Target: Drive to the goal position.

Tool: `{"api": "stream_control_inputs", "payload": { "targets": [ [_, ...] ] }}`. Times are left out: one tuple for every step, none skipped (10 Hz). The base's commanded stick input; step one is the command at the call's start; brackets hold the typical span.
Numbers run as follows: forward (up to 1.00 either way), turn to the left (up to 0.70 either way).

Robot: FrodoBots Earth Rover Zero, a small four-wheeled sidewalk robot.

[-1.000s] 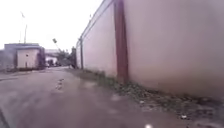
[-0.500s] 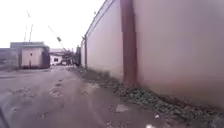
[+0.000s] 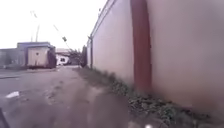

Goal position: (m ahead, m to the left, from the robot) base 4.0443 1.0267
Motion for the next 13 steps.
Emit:
{"api": "stream_control_inputs", "payload": {
  "targets": [
    [0.03,0.85],
    [0.00,0.79],
    [0.00,0.26],
    [0.00,0.00],
    [0.01,0.02],
    [0.11,0.23],
    [0.85,0.34],
    [0.85,0.34],
    [0.85,0.34],
    [0.85,0.34],
    [0.85,0.34],
    [0.85,0.34],
    [0.85,0.34]
  ]
}}
